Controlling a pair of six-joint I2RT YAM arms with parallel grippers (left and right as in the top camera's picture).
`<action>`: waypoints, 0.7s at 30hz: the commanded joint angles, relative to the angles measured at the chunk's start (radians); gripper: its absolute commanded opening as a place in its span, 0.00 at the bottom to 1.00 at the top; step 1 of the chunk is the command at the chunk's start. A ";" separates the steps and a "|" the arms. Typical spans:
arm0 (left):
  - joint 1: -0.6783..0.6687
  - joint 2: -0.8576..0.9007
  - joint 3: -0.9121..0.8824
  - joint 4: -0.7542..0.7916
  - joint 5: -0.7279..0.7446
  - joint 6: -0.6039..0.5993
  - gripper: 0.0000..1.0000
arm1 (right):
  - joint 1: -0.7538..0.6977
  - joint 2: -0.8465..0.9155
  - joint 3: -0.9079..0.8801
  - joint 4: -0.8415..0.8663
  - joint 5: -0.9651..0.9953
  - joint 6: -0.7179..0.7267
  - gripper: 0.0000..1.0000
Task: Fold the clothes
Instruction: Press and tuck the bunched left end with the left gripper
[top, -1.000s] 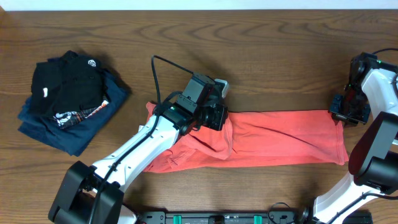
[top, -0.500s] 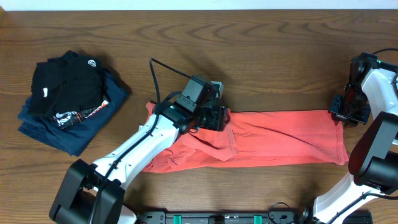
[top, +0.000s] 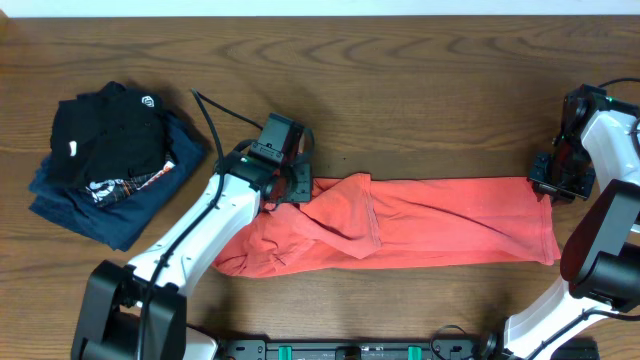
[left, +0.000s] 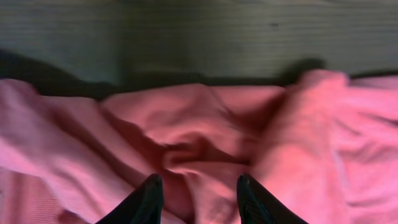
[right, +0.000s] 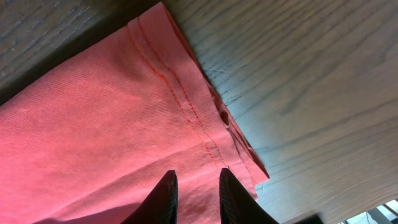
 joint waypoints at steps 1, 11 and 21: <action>0.033 0.029 -0.008 -0.006 -0.126 -0.053 0.42 | 0.008 -0.013 -0.003 -0.006 -0.004 0.010 0.22; 0.082 0.124 -0.008 0.028 -0.145 -0.055 0.42 | 0.008 -0.013 -0.003 -0.008 -0.005 0.010 0.22; 0.087 0.136 -0.008 -0.108 -0.271 -0.070 0.13 | 0.008 -0.013 -0.003 -0.007 -0.004 0.010 0.22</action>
